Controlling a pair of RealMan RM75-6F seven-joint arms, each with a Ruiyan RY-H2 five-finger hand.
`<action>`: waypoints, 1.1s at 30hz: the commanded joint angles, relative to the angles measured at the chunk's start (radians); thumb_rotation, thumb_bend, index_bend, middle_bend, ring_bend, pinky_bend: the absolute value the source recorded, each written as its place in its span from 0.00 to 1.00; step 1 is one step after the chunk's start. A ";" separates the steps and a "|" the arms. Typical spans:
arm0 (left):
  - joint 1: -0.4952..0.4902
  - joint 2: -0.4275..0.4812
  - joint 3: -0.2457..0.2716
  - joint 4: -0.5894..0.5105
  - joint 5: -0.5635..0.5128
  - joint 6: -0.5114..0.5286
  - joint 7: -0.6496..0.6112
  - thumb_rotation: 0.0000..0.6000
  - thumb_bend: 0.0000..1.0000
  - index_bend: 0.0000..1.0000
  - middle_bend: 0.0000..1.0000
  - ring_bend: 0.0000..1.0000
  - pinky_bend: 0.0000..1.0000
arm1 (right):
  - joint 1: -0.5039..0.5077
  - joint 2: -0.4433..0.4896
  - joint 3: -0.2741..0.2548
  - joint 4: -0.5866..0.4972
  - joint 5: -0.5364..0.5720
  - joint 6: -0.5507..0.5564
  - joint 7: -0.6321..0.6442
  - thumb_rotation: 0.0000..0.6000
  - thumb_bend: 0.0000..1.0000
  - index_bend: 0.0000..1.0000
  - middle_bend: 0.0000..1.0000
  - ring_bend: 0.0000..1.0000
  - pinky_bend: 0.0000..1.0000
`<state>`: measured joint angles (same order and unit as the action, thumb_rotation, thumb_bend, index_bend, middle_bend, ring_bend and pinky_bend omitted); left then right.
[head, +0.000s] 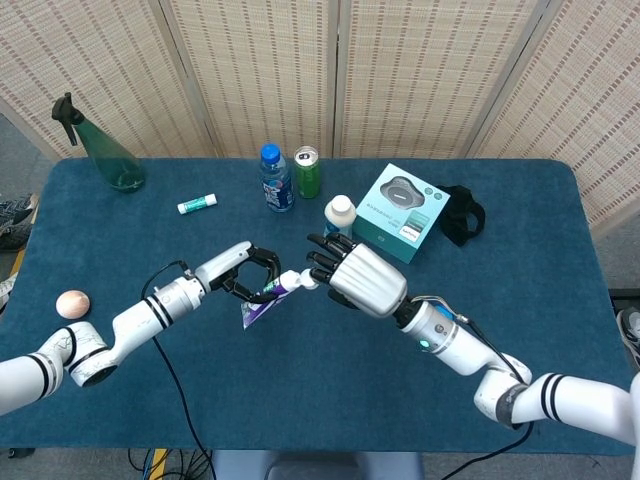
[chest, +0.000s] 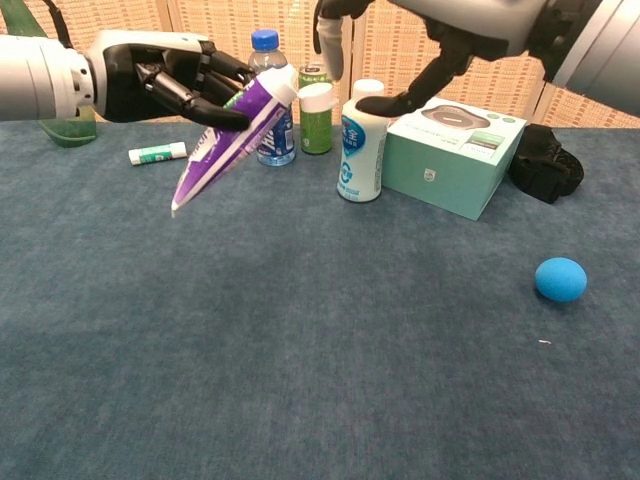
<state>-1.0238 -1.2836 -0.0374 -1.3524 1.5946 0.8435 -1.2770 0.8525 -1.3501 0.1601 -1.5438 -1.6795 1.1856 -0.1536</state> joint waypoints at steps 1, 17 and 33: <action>0.007 0.008 0.018 -0.007 0.007 -0.009 0.077 1.00 0.39 0.56 0.65 0.43 0.23 | -0.024 0.048 -0.001 -0.036 -0.009 0.031 0.018 1.00 0.20 0.59 0.38 0.15 0.27; 0.065 -0.044 0.058 0.022 -0.021 -0.028 0.649 1.00 0.39 0.56 0.65 0.42 0.24 | -0.168 0.275 0.013 -0.165 0.055 0.121 -0.061 1.00 0.20 0.59 0.38 0.15 0.27; 0.086 -0.065 0.029 0.026 -0.197 -0.154 0.994 1.00 0.39 0.27 0.35 0.22 0.24 | -0.251 0.341 0.006 -0.177 0.081 0.143 -0.076 1.00 0.20 0.59 0.38 0.15 0.27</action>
<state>-0.9438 -1.3496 0.0027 -1.3188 1.4226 0.7044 -0.2982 0.6045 -1.0112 0.1648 -1.7218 -1.6007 1.3262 -0.2293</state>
